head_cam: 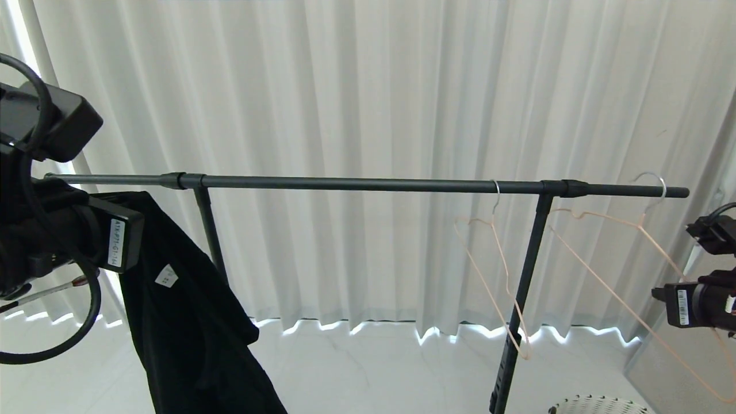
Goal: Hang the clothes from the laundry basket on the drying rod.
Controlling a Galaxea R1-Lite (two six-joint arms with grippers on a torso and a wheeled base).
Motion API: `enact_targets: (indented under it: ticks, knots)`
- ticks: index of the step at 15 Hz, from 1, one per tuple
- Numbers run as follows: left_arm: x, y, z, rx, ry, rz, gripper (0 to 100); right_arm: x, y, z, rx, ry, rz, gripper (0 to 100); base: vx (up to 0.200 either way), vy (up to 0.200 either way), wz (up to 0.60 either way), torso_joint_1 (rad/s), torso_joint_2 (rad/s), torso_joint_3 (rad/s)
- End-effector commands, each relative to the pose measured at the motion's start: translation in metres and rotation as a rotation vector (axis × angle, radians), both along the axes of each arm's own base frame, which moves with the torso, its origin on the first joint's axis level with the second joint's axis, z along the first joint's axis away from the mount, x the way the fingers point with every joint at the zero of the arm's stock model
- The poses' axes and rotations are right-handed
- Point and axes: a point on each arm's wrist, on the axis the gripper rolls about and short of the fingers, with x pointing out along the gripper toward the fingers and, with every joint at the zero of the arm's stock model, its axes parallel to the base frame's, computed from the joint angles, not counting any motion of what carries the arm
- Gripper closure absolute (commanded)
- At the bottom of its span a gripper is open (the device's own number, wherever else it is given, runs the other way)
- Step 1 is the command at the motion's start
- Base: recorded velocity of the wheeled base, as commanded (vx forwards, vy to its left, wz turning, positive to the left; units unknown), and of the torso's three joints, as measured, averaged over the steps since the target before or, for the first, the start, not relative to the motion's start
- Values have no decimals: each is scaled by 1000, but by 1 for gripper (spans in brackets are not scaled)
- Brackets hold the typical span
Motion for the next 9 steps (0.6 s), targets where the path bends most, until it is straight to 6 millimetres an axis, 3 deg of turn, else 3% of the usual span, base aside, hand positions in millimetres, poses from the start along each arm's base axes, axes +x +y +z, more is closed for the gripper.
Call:
enact_targets:
  ticks: [1,7,9]
  knots:
    - [-2,1,1,-2,-5,0,100,-27,0,3,-4,-40,1,100,-200,0,0,-7,-2,2]
    - [-5,2,-2,-1,0,-3,100,-58,1,9,-37,-93,41,100,-200,0,0,-2,3,3]
    - [-7,-2,-4,-1,6,-29,100,-62,10,17,-31,-138,111,100,0,0,0,0,0,0]
